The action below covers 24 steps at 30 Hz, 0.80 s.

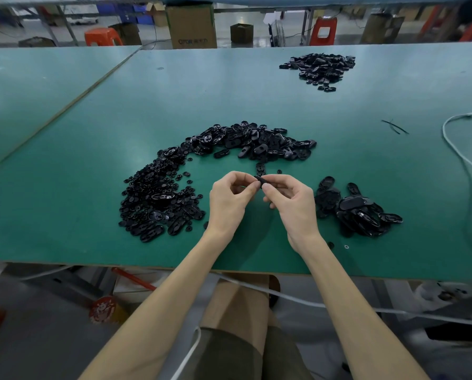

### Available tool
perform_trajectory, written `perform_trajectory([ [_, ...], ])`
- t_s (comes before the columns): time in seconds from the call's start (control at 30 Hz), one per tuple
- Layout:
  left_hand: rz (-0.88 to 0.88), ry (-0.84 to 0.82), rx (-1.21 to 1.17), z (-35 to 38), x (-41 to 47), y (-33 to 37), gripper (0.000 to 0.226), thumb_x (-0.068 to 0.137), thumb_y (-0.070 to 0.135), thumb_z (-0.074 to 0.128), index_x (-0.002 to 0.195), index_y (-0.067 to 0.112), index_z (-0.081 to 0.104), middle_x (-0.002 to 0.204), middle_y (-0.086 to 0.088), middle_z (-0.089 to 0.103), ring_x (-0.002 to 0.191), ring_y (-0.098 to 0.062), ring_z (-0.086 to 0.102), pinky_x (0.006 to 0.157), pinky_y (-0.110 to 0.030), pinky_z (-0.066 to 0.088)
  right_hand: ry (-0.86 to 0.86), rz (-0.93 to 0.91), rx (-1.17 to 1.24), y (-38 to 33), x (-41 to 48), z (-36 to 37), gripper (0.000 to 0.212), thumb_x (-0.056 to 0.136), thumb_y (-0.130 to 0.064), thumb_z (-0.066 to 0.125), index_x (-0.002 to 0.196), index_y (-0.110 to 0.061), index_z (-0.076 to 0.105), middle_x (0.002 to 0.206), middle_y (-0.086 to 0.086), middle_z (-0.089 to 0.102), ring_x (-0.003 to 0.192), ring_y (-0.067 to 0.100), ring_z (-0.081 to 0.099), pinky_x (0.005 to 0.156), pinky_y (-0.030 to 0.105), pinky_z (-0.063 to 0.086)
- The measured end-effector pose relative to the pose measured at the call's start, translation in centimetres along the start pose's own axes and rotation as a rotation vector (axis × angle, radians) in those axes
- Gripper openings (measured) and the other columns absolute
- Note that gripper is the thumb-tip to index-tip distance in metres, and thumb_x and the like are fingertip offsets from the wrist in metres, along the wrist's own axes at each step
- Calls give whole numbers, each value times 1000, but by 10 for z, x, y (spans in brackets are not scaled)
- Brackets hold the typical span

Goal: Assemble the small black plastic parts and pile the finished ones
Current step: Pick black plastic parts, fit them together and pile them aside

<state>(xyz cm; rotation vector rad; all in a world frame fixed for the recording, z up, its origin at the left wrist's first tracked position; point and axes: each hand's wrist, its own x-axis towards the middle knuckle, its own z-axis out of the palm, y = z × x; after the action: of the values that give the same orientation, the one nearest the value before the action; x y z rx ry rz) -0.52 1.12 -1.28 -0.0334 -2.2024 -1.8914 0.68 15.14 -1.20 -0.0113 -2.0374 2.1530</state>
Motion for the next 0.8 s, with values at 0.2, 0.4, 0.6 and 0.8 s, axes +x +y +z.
perform_trajectory([
  [0.2, -2, -1, -21, -1, -1, 1, 6, 88, 16, 80, 89, 14, 75, 84, 0, 76, 81, -26, 70, 79, -40, 58, -2, 3, 17, -1, -1, 0, 16, 92, -5, 74, 103, -15, 77, 88, -1, 78, 72, 11, 68, 64, 21, 52],
  [0.4, 27, -65, 3, 0, -2, 2, 4, 93, 17, 74, 96, 18, 77, 86, -2, 77, 83, -37, 69, 83, -53, 57, 27, 22, 72, -1, -2, 0, 19, 91, -4, 76, 106, -11, 68, 90, 2, 76, 70, 13, 69, 63, 24, 53],
  [0.6, 47, -91, -58, 1, -1, 0, 5, 96, 15, 71, 98, 12, 74, 88, -1, 77, 83, -21, 75, 80, -38, 58, 8, 22, 66, -2, -1, 1, 28, 92, -2, 75, 114, -15, 66, 95, 5, 76, 72, 14, 72, 64, 23, 54],
  [0.8, 34, -51, -157, -1, 1, -1, 5, 92, 15, 76, 91, 11, 73, 83, -1, 77, 77, -9, 72, 71, -18, 52, -31, 19, 26, -2, -2, 2, 25, 89, -3, 79, 108, -15, 69, 92, 6, 78, 72, 15, 72, 62, 23, 53],
])
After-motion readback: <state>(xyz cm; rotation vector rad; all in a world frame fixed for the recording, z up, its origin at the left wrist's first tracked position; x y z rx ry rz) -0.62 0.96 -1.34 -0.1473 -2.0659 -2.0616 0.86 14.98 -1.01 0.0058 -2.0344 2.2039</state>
